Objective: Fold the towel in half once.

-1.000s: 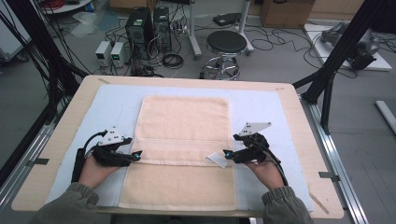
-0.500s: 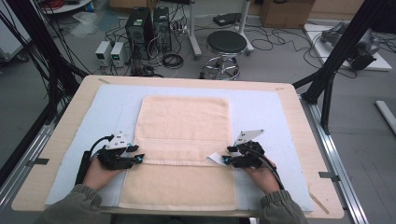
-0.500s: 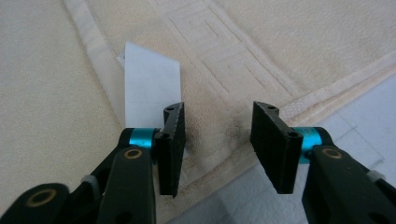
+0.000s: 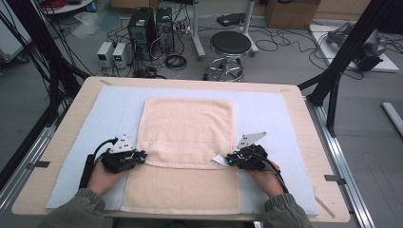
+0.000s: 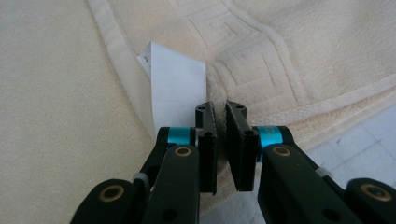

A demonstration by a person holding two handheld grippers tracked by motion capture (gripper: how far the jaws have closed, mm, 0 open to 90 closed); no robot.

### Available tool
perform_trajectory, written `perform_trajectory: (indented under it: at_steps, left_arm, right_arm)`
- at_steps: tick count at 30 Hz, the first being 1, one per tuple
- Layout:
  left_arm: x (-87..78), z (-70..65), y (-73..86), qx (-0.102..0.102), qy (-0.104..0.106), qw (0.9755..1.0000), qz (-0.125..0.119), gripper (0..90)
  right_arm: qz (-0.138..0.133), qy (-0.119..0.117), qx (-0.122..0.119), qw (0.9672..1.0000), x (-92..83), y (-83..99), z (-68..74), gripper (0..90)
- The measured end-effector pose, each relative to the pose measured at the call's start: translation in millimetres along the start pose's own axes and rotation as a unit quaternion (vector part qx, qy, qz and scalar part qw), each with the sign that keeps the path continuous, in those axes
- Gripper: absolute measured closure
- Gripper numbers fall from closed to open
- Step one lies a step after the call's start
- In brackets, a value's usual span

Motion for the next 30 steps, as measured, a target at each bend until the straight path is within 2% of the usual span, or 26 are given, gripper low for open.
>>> perform_trajectory:
  at_steps: [6, 11, 14, 17, 21, 23, 25, 27, 28, 29, 30]
  left_arm:
    - [-6.5, 1.4, -3.8, -0.007, -0.007, 0.9999, -0.014, 83.8]
    - [-16.2, 0.7, -8.6, -0.004, -0.012, 0.9996, -0.027, 83.9]
    - [-25.9, -1.1, -13.4, 0.004, -0.015, 0.9992, -0.037, 84.1]
    - [-45.0, -6.0, -22.6, 0.021, -0.022, 0.9983, -0.049, 84.2]
    - [-72.7, -21.7, -28.5, 0.046, -0.023, 0.9967, -0.063, 84.5]
    - [-84.7, -33.1, -23.9, 0.05, -0.017, 0.9965, -0.064, 84.7]
    - [-94.6, -47.3, -14.5, 0.053, -0.002, 0.9967, -0.062, 84.9]
    - [-101.1, -63.4, -3.0, 0.062, 0.024, 0.9963, -0.055, 84.6]
    - [-102.5, -71.1, 2.9, 0.064, 0.037, 0.9959, -0.053, 83.1]
    - [-103.5, -76.3, 8.2, 0.068, 0.04, 0.9957, -0.048, 77.0]
    - [-103.9, -79.9, 12.3, 0.069, 0.039, 0.9959, -0.044, 67.8]
  right_arm:
    - [-0.012, 0.005, -0.006, 0.9999, -5.5, -2.2, 0.5, 84.8]
    - [-0.017, 0.003, -0.01, 0.9998, -13.9, -7.1, 3.3, 84.9]
    - [-0.028, 0.004, -0.018, 0.9994, -23.5, -13.2, 4.4, 85.0]
    - [-0.038, 0.001, -0.026, 0.9989, -38.4, -21.3, 7.4, 84.9]
    - [-0.044, -0.002, -0.044, 0.9981, -59.2, -28.4, 19.9, 84.9]
    - [-0.048, -0.004, -0.055, 0.9973, -70.4, -27.0, 32.0, 84.9]
    - [-0.05, -0.013, -0.057, 0.997, -79.8, -20.5, 43.9, 84.9]
    - [-0.053, -0.029, -0.06, 0.9964, -86.8, -11.8, 56.8, 84.6]
    - [-0.053, -0.049, -0.063, 0.9954, -89.8, -4.3, 66.4, 83.0]
    - [-0.051, -0.066, -0.069, 0.9941, -90.9, 2.2, 72.2, 78.3]
    - [-0.047, -0.078, -0.066, 0.9936, -91.0, 8.4, 76.1, 70.0]
Point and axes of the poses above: each handheld gripper's, and its own axes: x roughly forward along the jaws, y roughly out of its underside, z roughly to its left, the point moved 2 cm from there along x, roughly forward along the jaws, and after that the axes turned 6 degrees about z, right-handed, at the moved point
